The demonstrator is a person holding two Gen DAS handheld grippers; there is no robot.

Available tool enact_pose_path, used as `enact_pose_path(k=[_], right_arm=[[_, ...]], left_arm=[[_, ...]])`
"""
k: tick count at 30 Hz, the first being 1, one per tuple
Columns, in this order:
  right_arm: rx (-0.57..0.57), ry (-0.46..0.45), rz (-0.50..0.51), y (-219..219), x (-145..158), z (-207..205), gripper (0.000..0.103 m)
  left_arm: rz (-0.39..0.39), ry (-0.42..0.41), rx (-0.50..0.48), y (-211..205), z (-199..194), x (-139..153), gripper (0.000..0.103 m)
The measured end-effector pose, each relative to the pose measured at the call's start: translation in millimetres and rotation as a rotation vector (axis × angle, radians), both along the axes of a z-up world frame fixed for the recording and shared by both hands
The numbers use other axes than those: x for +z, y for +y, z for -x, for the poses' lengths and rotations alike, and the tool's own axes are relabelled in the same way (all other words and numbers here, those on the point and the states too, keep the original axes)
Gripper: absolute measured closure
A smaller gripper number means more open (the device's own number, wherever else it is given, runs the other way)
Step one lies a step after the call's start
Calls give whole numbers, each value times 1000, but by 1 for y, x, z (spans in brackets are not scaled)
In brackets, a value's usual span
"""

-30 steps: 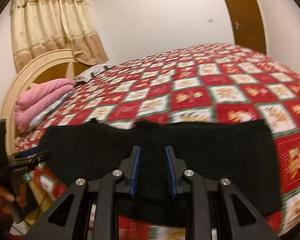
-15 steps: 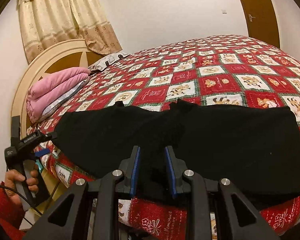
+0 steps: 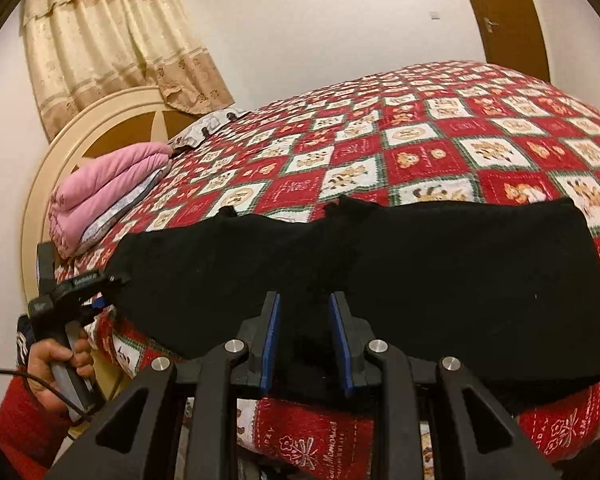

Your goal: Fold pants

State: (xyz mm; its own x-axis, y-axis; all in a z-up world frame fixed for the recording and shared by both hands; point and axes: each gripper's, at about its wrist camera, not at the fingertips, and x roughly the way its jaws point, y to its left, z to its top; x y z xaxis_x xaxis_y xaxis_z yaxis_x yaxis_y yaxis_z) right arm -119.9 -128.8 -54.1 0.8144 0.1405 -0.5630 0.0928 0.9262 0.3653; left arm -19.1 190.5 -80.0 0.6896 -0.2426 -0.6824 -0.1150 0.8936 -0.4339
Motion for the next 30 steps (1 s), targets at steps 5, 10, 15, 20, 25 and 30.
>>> enact_pose_path(k=[5, 10, 15, 20, 25, 30], right_arm=[[-45, -16, -46, -15, 3, 7, 76], [-96, -43, -51, -32, 10, 17, 76], [-151, -43, -98, -55, 7, 24, 76], [-186, -39, -158, -75, 3, 29, 76], [-168, -39, -174, -77, 2, 27, 76], [-126, -28, -163, -68, 0, 22, 76]], left_arm=[[66, -14, -61, -2, -3, 5, 86], [53, -61, -93, -12, -4, 24, 91], [-73, -261, -250, -57, 13, 77, 95], [-139, -399, -503, -131, 44, 101, 95], [-202, -374, -675, -184, 63, 78, 95], [-233, -306, -713, -195, 68, 61, 95]])
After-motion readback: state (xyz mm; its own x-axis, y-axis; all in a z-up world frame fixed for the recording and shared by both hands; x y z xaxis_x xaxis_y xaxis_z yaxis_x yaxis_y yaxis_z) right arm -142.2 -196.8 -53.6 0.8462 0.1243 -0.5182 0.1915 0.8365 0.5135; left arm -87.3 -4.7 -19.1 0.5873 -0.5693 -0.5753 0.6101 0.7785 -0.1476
